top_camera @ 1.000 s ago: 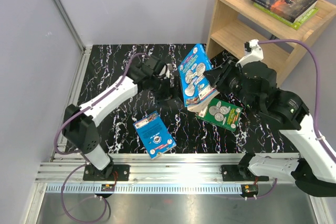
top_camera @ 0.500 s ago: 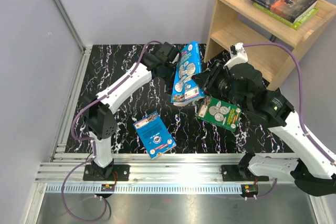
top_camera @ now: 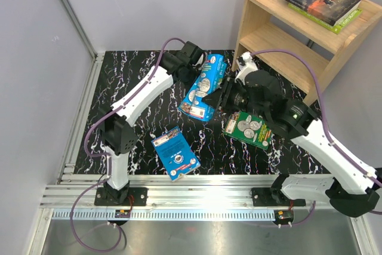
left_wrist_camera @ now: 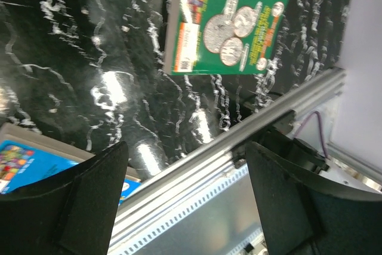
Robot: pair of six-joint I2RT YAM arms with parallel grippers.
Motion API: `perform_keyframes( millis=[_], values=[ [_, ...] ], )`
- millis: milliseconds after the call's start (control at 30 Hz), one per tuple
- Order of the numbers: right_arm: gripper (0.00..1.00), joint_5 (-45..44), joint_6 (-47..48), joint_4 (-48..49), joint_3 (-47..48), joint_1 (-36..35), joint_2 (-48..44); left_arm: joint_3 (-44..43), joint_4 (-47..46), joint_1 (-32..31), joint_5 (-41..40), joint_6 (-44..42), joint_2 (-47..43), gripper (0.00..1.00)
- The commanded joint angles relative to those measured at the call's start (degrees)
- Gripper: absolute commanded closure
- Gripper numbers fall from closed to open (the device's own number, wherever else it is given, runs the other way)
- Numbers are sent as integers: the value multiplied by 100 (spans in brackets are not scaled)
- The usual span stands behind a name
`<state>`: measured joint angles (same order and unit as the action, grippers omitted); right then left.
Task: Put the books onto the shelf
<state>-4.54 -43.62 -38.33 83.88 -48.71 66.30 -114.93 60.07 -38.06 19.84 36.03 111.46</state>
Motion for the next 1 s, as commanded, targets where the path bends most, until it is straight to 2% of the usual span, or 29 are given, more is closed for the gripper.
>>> perform_keyframes(
  millis=[0, 167, 300, 500, 667, 967],
  values=[
    [100, 418, 72, -210, -39, -7, 629, -915, 91, -263, 39, -280, -169, 19],
    [100, 322, 134, -202, 6, -7, 744, -970, 321, -281, -102, -421, -159, 19],
    [100, -345, 186, -184, -38, -7, 586, -601, 330, -281, -330, -509, -370, 19],
    [100, -1321, 626, -588, 366, -7, 463, 462, 303, -210, -884, -685, -914, 17],
    [100, -2023, 784, -729, 454, -7, 226, 1357, 163, 88, -964, -694, -1258, 17],
    [100, -2604, 1021, -632, 454, -7, 32, 2203, 75, 756, -1078, -913, -1680, 16]
  ],
)
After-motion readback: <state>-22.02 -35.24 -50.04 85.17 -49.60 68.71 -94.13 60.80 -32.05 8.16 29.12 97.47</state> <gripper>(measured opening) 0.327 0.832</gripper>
